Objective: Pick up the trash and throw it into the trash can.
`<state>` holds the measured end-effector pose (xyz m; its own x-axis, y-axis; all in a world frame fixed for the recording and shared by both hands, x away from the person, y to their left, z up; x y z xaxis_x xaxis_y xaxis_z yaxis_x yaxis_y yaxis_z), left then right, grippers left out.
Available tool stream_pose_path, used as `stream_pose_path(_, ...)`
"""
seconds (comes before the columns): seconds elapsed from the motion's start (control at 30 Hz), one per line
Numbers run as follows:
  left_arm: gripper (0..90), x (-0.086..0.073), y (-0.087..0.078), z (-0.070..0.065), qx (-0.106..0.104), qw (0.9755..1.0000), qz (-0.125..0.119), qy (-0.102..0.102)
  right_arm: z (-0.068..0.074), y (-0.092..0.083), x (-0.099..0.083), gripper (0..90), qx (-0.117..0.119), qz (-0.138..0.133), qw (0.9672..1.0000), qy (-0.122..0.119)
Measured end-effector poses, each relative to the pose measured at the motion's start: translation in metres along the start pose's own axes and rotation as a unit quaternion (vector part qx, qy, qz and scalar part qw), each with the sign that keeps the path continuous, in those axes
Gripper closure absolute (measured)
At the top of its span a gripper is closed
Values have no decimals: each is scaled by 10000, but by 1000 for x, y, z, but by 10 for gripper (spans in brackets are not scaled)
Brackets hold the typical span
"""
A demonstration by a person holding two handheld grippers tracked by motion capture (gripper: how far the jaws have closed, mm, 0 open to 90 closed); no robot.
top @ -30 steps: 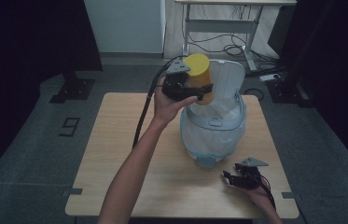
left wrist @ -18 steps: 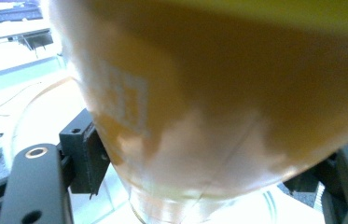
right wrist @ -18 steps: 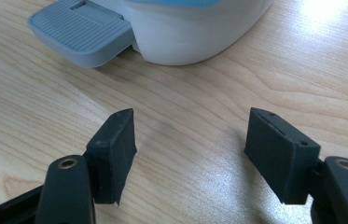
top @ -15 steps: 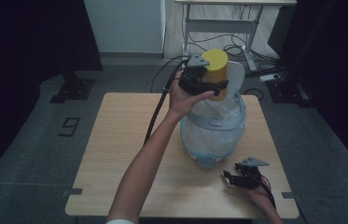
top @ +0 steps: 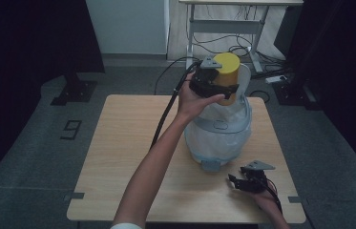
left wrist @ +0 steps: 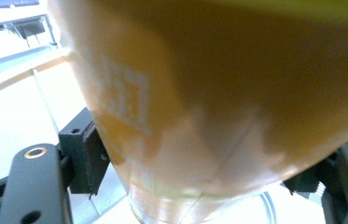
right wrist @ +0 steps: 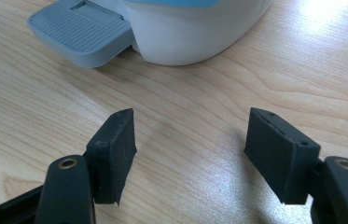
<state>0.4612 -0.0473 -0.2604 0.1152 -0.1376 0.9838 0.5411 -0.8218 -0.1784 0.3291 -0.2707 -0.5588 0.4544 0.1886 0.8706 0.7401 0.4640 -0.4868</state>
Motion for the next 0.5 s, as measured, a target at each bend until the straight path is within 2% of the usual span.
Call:
stream_pose_path(0.1,229,-3,4,1,-105,9999,71,-67,0,0,0,327,2,-1,10000,0)
stream_pose_path(0.23,116,-6,3,2,-51,9999,35,-80,0,0,0,327,6,-1,10000,1)
stream_pose_path(0.5,140,-7,-16,2,1,10000,-42,-18,0,0,0,328,3,2,10000,-8)
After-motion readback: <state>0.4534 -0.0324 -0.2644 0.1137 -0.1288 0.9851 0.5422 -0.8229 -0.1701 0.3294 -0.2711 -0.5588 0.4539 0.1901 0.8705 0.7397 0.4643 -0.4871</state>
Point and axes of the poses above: each handheld gripper's, and its own axes: y roughly forward along the jaws, x roughly out of its top, z roughly to its left, the point moved 1 cm from there along y, roughly forward along the jaws, and after that the axes turned 11 degrees about -z, right-handed, at the moved point
